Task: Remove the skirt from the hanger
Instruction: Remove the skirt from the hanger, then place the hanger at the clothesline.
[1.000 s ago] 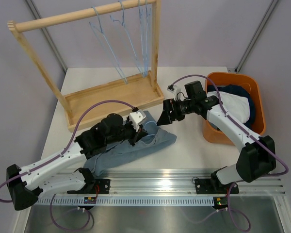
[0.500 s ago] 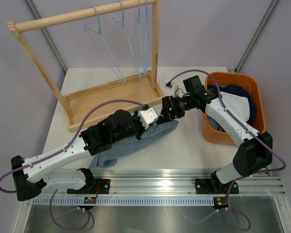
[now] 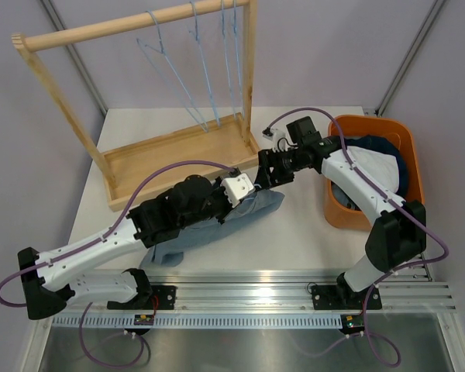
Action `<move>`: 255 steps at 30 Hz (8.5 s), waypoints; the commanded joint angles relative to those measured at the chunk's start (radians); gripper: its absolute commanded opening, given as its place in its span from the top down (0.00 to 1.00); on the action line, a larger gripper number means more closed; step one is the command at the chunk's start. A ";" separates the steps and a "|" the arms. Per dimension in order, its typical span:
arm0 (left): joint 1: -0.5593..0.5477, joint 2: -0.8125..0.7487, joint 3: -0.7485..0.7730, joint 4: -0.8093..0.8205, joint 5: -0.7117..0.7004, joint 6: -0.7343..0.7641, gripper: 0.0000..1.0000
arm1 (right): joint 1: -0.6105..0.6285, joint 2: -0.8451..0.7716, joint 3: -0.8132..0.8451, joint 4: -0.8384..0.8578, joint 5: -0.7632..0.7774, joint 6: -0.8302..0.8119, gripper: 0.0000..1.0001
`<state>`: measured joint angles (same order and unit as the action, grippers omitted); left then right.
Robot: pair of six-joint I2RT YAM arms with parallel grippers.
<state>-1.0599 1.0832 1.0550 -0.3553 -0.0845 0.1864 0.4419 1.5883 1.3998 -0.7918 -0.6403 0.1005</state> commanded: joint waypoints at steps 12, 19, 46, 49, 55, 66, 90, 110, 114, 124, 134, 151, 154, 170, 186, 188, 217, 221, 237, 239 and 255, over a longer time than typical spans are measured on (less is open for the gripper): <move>-0.012 -0.031 0.068 0.033 -0.086 0.077 1.00 | 0.004 0.045 0.061 -0.066 0.039 -0.030 0.89; -0.011 -0.120 0.014 -0.034 -0.124 0.056 1.00 | -0.115 0.019 0.087 -0.070 0.038 -0.083 1.00; 0.006 -0.106 -0.004 -0.060 0.368 0.143 1.00 | 0.007 -0.070 0.114 -0.810 -0.362 -2.260 0.07; 0.006 -0.108 0.014 -0.091 0.350 0.169 1.00 | 0.047 -0.057 0.096 -0.807 -0.328 -2.257 0.10; 0.006 -0.106 0.016 -0.145 0.318 0.226 1.00 | 0.107 -0.065 0.073 -0.843 -0.260 -2.276 0.14; 0.006 -0.089 0.068 -0.220 0.235 0.328 1.00 | 0.215 -0.056 0.024 -0.805 -0.177 -2.198 0.20; 0.052 -0.160 0.103 -0.372 0.111 0.288 1.00 | 0.144 -0.158 -0.117 -0.560 0.022 -1.829 1.00; 0.061 -0.344 0.054 -0.395 0.089 0.196 1.00 | -0.279 -0.186 -0.211 -0.279 -0.051 -1.522 1.00; 0.061 -0.336 -0.029 -0.164 0.057 0.052 1.00 | -0.279 -0.244 -0.240 -0.251 -0.204 -1.464 1.00; 0.089 -0.068 -0.066 0.214 -0.208 -0.318 1.00 | -0.281 -0.321 -0.289 0.072 -0.153 -1.058 1.00; 0.187 0.056 -0.029 0.481 -0.159 -0.571 1.00 | -0.229 -0.321 -0.396 0.086 -0.084 -1.085 0.96; 0.204 0.230 0.105 0.538 -0.161 -0.620 1.00 | -0.071 -0.324 -0.375 0.086 -0.093 -0.999 0.54; 0.209 0.230 0.103 0.527 -0.173 -0.643 1.00 | -0.115 -0.338 -0.294 0.049 -0.157 -0.966 0.45; 0.236 0.260 0.103 0.593 -0.104 -0.809 1.00 | -0.258 -0.329 -0.255 0.414 -0.393 -0.198 0.32; 0.222 0.317 0.137 0.601 -0.127 -0.973 1.00 | -0.066 -0.337 -0.360 0.662 -0.174 0.219 0.32; 0.221 0.313 0.145 0.572 -0.168 -0.987 1.00 | -0.054 -0.337 -0.355 0.629 -0.139 0.167 0.33; 0.216 0.221 0.048 0.358 -0.454 -1.348 1.00 | 0.021 -0.292 -0.377 0.451 -0.127 -0.094 0.94; 0.216 0.192 0.019 0.358 -0.455 -1.354 1.00 | 0.021 -0.261 -0.299 0.295 -0.209 -0.232 1.00; 0.216 -0.075 -0.263 0.395 -0.422 -1.348 0.55 | 0.021 -0.208 -0.245 0.172 -0.351 -0.344 1.00; 0.216 -0.107 -0.276 0.388 -0.422 -1.346 0.48 | 0.021 -0.199 -0.237 0.171 -0.360 -0.340 1.00; 0.212 -0.353 -0.234 -0.128 -0.389 -0.911 0.14 | 0.081 -0.108 -0.139 0.039 -0.478 -0.430 1.00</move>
<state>-0.8406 0.7891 0.7738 -0.3305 -0.4355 -0.8776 0.4789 1.4754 1.1984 -0.7124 -1.0607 -0.2703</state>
